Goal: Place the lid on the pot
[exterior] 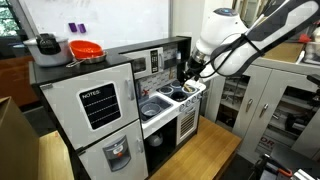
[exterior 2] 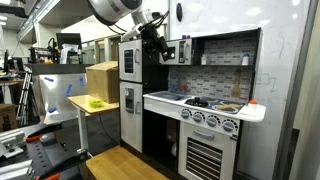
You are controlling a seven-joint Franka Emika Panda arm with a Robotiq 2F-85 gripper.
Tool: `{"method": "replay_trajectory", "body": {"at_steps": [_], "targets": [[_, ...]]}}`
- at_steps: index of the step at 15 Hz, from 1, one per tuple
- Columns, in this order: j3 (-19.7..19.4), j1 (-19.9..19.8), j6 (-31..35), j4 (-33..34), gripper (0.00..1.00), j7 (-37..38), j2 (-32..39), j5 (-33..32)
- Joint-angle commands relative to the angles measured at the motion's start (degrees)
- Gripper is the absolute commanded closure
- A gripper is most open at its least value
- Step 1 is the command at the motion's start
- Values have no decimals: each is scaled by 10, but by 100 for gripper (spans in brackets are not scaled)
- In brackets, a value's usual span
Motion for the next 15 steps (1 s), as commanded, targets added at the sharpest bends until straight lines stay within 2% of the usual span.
{"method": "replay_trajectory", "body": {"at_steps": [1, 5, 7, 8, 10, 15], "targets": [[0, 0, 1, 1, 0, 0, 2, 1], [-1, 2, -10, 14, 0, -4, 16, 14], [-5, -3, -38, 53, 0, 3, 61, 37], [-31, 19, -48, 71, 0, -6, 83, 57], [-48, 26, -54, 105, 0, -18, 123, 88], [-60, 34, -51, 195, 0, -95, 216, 165]]}}
